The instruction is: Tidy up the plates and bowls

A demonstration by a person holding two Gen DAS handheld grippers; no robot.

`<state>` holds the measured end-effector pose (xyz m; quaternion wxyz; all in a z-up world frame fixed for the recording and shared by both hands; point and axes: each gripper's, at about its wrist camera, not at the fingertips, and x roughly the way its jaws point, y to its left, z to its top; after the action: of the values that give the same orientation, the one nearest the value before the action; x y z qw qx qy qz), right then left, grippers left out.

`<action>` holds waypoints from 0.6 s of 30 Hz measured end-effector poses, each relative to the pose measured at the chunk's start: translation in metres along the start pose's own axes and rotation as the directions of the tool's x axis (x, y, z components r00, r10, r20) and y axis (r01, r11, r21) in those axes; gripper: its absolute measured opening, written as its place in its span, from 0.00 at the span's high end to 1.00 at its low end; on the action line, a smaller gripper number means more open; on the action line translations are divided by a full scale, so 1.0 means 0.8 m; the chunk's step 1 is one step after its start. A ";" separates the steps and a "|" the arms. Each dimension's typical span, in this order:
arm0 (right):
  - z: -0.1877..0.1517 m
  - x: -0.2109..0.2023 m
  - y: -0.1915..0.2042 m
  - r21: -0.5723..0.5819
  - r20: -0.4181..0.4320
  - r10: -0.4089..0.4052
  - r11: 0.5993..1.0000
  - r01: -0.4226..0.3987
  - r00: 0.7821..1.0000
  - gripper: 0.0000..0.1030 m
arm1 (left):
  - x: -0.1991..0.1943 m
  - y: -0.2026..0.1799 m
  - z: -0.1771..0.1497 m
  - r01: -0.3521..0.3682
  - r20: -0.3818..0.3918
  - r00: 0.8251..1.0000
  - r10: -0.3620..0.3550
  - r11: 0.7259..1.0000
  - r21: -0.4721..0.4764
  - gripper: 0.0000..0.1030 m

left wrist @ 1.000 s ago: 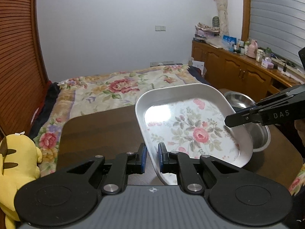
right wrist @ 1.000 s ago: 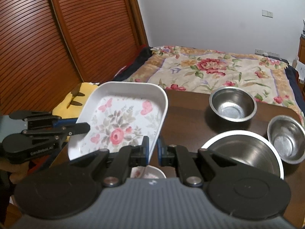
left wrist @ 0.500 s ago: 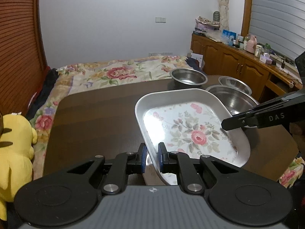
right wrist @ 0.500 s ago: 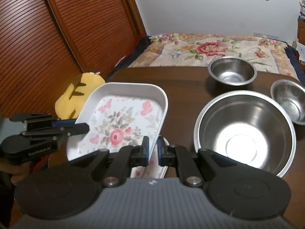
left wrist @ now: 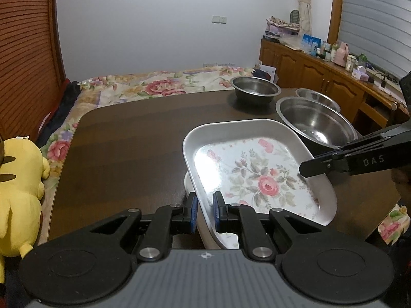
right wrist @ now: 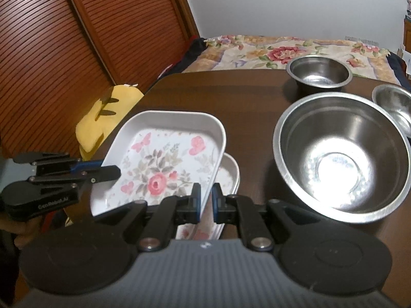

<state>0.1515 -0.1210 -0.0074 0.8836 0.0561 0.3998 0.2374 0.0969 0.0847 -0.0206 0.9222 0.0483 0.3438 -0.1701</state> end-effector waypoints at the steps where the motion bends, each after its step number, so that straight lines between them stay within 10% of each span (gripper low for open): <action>1: -0.002 0.001 0.000 0.001 -0.003 0.000 1.000 0.000 1.000 0.90 | 0.001 -0.001 -0.001 -0.002 -0.002 1.000 0.002 1.000 0.002 0.86; 18: -0.030 0.013 0.000 0.014 0.088 -0.057 0.998 0.056 0.994 0.90 | 0.026 -0.009 -0.017 -0.040 -0.039 0.998 0.040 0.999 0.016 0.86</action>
<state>0.1400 -0.1185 -0.0306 0.9065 0.0603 0.3629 0.2070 0.1008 0.0748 -0.0440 0.9181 0.0656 0.3595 -0.1532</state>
